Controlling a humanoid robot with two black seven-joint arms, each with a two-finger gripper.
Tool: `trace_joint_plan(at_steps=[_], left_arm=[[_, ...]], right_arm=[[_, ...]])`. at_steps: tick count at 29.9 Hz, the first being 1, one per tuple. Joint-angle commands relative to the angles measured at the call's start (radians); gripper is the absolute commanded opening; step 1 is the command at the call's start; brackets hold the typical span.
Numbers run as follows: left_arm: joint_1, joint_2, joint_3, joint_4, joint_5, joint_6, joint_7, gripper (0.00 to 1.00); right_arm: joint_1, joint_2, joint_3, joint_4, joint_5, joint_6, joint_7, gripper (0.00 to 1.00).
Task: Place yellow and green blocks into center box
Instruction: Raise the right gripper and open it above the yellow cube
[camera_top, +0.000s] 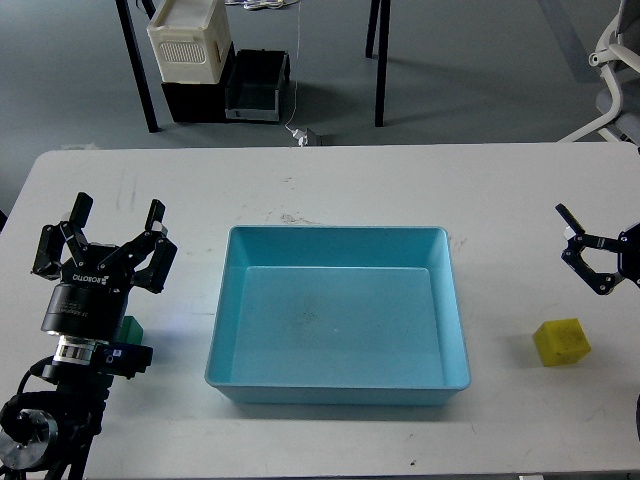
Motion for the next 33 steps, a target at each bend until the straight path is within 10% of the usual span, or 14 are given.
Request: trace_joint_plan(at_steps=[1,17,33], left_arm=[[-0.002,0.0,0.0,0.002,0.0,0.0,0.0,1.0],[-0.002,0.0,-0.012,0.004,-0.005,0.0,0.0,1.0],[-0.028,0.0,-0.018,-0.007,-0.005,0.0,-0.027,1.0]], right_arm=[[0.017,0.001,0.018,0.002,0.002,0.002,-0.001,1.0],[0.047,0.056,0.116,0.002,-0.001,0.048,0.001,1.0],[0.265,-0.435,-0.313,-0.008,-0.01,-0.046,0.001,1.0]])
